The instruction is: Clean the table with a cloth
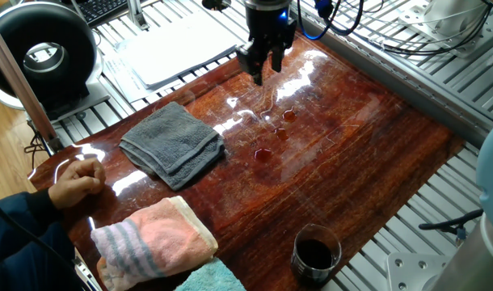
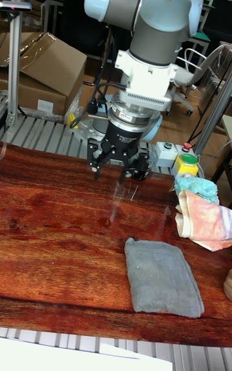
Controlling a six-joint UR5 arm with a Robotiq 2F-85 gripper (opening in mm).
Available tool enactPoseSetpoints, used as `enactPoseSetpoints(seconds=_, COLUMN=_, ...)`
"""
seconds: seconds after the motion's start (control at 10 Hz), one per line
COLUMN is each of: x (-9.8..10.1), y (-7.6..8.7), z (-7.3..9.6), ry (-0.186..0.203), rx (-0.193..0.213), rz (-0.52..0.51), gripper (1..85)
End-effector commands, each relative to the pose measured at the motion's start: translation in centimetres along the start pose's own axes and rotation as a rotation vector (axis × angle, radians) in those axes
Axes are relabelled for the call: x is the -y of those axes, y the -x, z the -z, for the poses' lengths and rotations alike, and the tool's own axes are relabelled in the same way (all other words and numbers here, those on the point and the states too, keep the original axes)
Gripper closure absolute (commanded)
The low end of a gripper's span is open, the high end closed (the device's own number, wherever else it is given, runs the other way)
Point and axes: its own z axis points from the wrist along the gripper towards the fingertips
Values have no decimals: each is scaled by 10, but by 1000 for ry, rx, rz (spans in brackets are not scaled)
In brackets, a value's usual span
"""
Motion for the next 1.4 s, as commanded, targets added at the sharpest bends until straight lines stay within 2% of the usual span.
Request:
enactPoseSetpoints(seconds=0.0, x=2, y=-8, z=1, ry=-11, rx=-33, rz=35, gripper=847)
enactPoseSetpoints(seconds=0.3, x=3, y=-5, z=3, ry=-19, rx=-28, rz=34, gripper=847)
enactPoseSetpoints(seconds=0.5, x=10, y=-7, z=13, ry=-65, rx=-29, rz=38, gripper=847)
enactPoseSetpoints(seconds=0.8, x=10, y=-5, z=18, ry=-75, rx=-33, rz=35, gripper=847)
enactPoseSetpoints(seconds=0.9, x=0, y=7, z=16, ry=-41, rx=5, rz=35, gripper=847)
enactPoseSetpoints(seconds=1.0, x=-18, y=26, z=14, ry=10, rx=42, rz=30, gripper=847)
enactPoseSetpoints(seconds=1.1, x=-31, y=45, z=14, ry=37, rx=64, rz=38, gripper=847)
enactPoseSetpoints(seconds=1.3, x=-57, y=75, z=10, ry=69, rx=67, rz=50, gripper=847)
